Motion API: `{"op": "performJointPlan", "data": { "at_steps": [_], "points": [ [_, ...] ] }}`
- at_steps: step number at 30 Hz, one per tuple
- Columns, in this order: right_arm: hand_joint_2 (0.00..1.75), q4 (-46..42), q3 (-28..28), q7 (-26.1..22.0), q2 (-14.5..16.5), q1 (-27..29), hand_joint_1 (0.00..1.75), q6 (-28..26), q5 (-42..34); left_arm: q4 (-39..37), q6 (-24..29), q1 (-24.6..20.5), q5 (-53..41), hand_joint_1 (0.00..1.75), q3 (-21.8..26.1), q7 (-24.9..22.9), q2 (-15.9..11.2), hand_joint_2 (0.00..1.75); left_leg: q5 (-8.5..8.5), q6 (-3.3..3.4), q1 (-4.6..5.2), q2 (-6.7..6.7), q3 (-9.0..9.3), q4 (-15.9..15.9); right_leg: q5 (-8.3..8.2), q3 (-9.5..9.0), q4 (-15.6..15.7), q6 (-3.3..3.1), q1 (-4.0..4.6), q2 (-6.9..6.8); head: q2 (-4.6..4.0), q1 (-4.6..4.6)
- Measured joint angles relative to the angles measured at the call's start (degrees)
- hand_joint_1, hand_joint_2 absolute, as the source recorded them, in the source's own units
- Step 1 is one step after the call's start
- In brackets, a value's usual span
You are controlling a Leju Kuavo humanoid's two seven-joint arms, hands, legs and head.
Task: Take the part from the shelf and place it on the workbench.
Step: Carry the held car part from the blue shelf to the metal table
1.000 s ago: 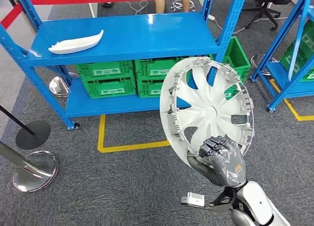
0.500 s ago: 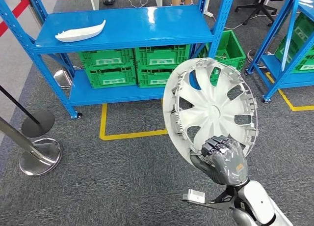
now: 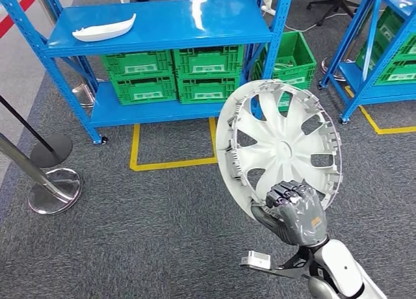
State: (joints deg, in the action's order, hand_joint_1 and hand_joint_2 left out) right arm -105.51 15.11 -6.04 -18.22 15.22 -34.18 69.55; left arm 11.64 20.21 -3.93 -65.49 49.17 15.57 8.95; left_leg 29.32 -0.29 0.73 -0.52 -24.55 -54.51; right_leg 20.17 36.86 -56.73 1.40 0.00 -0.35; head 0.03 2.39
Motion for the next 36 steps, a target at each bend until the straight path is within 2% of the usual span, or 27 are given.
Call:
{"op": "performJointPlan", "data": {
  "at_steps": [1,2,3,4,5,7,8,9,10,12,13,14,15,18,19,20,22,25,27,30,36],
  "points": [
    [1.75,-0.01,-0.01,0.04,0.01,0.01,1.75,0.00,0.02,-0.01,-0.01,-0.02,0.01,0.00,0.01,0.00,0.01,1.75,0.29,0.35,0.05,0.01,0.38,1.24,-0.54,0.10,0.03,0.31,-0.04,-0.04,0.00,0.04],
    [1.75,-0.01,-0.02,0.08,0.02,0.04,1.75,0.00,0.03,-0.01,-0.03,0.03,0.01,0.00,0.03,0.00,0.02,1.75,-0.07,0.72,0.02,0.10,0.02,1.18,-0.79,0.36,0.00,0.63,-0.14,-0.02,0.00,0.07],
    [1.75,-0.01,-0.02,0.07,0.03,0.08,1.75,0.00,0.04,-0.02,-0.03,0.13,0.03,0.00,0.05,0.00,-0.01,1.75,-0.54,1.14,-0.04,0.20,-0.29,1.22,-0.23,0.81,-0.64,0.96,-0.21,0.03,0.00,0.13],
    [1.75,-0.01,-0.02,0.07,0.03,0.13,1.75,0.00,0.06,-0.02,-0.04,0.22,0.05,0.00,0.07,-0.01,-0.03,1.75,-1.06,1.51,-0.15,0.32,-0.66,1.26,1.15,1.61,-2.40,1.27,-0.28,0.08,-0.01,0.25],
    [1.75,-0.01,-0.03,0.07,0.03,0.16,1.75,0.00,0.07,-0.02,-0.05,0.26,0.07,0.00,0.09,-0.01,-0.04,1.75,-1.54,1.75,-0.23,0.42,-1.12,1.24,3.36,2.87,-5.55,1.57,-0.37,0.13,-0.01,0.32],
    [1.75,0.01,-0.03,0.07,0.05,0.17,1.75,0.01,0.10,-0.02,-0.06,0.30,0.04,0.00,0.14,-0.01,-0.03,1.75,-2.42,1.88,-0.23,0.46,-2.23,1.09,7.99,5.52,-13.78,2.07,-0.49,0.13,-0.01,0.45],
    [1.75,0.03,-0.03,0.07,0.06,0.17,1.75,0.03,0.12,-0.02,-0.05,0.34,0.02,0.00,0.17,-0.04,-0.02,1.75,-2.81,1.82,-0.23,0.46,-2.77,0.99,9.24,6.03,-16.49,2.23,-0.54,0.13,-0.01,0.44],
    [1.75,0.07,-0.02,0.08,0.07,0.16,1.75,0.06,0.14,-0.02,-0.05,0.38,0.01,0.00,0.22,-0.07,-0.02,1.75,-3.12,1.71,-0.26,0.46,-3.23,0.90,9.43,5.38,-16.90,2.32,-0.61,0.12,-0.01,0.45],
    [1.75,0.11,-0.02,0.08,0.08,0.14,1.75,0.11,0.16,-0.02,-0.05,0.41,0.01,0.00,0.28,-0.10,-0.02,1.75,-3.35,1.56,-0.32,0.45,-3.56,0.81,8.65,3.47,-14.83,2.38,-0.69,0.11,-0.01,0.44],
    [1.75,0.20,0.01,0.09,0.11,-0.06,1.75,0.25,0.19,-0.01,-0.06,0.42,0.01,0.00,0.37,-0.14,-0.05,1.75,-3.60,1.14,-0.40,0.42,-3.95,0.54,6.43,-2.48,-6.38,2.57,-0.88,0.21,-0.01,0.47],
    [1.75,0.25,0.04,0.08,0.15,-0.25,1.75,0.32,0.21,-0.01,-0.06,0.37,0.01,0.00,0.39,-0.14,-0.09,1.75,-3.67,0.89,-0.32,0.40,-4.20,0.26,5.79,-4.74,-2.83,2.43,-0.92,0.36,0.00,0.48],
    [1.75,0.33,0.07,0.07,0.21,-0.47,1.75,0.40,0.25,0.00,-0.06,0.31,0.01,0.00,0.41,-0.14,-0.16,1.75,-3.69,0.86,-0.20,0.40,-4.50,-0.01,5.57,-5.99,-0.66,2.26,-0.99,0.49,0.00,0.48],
    [1.75,0.43,0.11,0.05,0.29,-0.68,1.75,0.48,0.30,0.01,-0.06,0.27,0.01,0.00,0.43,-0.14,-0.24,1.75,-3.80,1.09,-0.02,0.39,-4.86,-0.21,5.74,-6.20,0.03,2.04,-1.01,0.63,0.00,0.46],
    [1.75,0.79,0.17,-0.08,0.55,-1.41,1.75,0.83,0.42,0.01,-0.10,0.24,0.08,0.00,0.50,-0.14,-0.39,1.75,-4.42,2.80,0.14,0.40,-5.63,-0.32,5.17,-5.54,0.06,1.43,-0.90,0.70,0.00,0.43],
    [1.75,0.98,0.19,-0.15,0.66,-1.80,1.75,1.03,0.43,0.01,-0.15,0.22,0.12,0.00,0.54,-0.14,-0.43,1.75,-4.61,3.08,0.11,0.40,-5.81,-0.27,5.03,-5.33,0.05,1.22,-0.77,0.72,0.00,0.43],
    [1.75,1.20,0.22,-0.24,0.78,-2.22,1.75,1.26,0.43,0.01,-0.21,0.19,0.16,0.00,0.58,-0.14,-0.45,1.75,-4.82,3.06,0.04,0.40,-5.99,-0.20,4.91,-5.12,0.04,1.03,-0.63,0.72,-0.01,0.44],
    [1.75,1.69,0.34,-0.42,1.04,-3.23,1.75,1.73,0.43,0.01,-0.38,0.14,0.26,0.00,0.79,-0.14,-0.47,1.75,-5.23,2.26,-0.17,0.40,-6.33,-0.01,4.67,-4.68,-0.03,0.64,-0.38,0.71,-0.01,0.44],
    [1.75,2.40,0.62,-0.63,1.51,-4.96,1.75,2.24,0.42,0.01,-0.59,0.13,0.55,0.00,1.13,-0.14,-0.51,1.75,-5.66,0.25,-0.48,0.40,-6.91,0.11,4.37,-3.91,-0.30,0.23,-0.16,0.66,-0.01,0.46],
    [1.75,2.87,0.81,-0.75,1.76,-5.88,1.75,2.35,0.41,0.01,-0.66,0.15,0.64,0.00,1.28,-0.14,-0.54,1.75,-5.82,-0.48,-0.56,0.39,-7.20,0.10,4.21,-3.59,-0.43,0.09,-0.13,0.63,-0.01,0.47],
    [1.75,3.44,1.09,-0.83,2.01,-6.62,1.75,2.37,0.41,0.01,-0.73,0.15,0.69,0.00,1.38,-0.14,-0.61,1.75,-5.98,-0.63,-0.55,0.38,-7.43,0.07,3.99,-3.42,-0.44,0.11,-0.16,0.60,-0.01,0.48],
    [1.75,4.49,1.63,-0.66,2.36,-7.59,1.75,2.32,1.29,0.01,-0.74,0.15,0.72,0.00,1.44,-0.14,-0.80,1.75,-6.14,-0.46,-0.42,0.38,-7.98,-0.33,3.57,-3.08,-0.41,0.39,-0.33,0.60,-0.01,0.48]
  ]
}}
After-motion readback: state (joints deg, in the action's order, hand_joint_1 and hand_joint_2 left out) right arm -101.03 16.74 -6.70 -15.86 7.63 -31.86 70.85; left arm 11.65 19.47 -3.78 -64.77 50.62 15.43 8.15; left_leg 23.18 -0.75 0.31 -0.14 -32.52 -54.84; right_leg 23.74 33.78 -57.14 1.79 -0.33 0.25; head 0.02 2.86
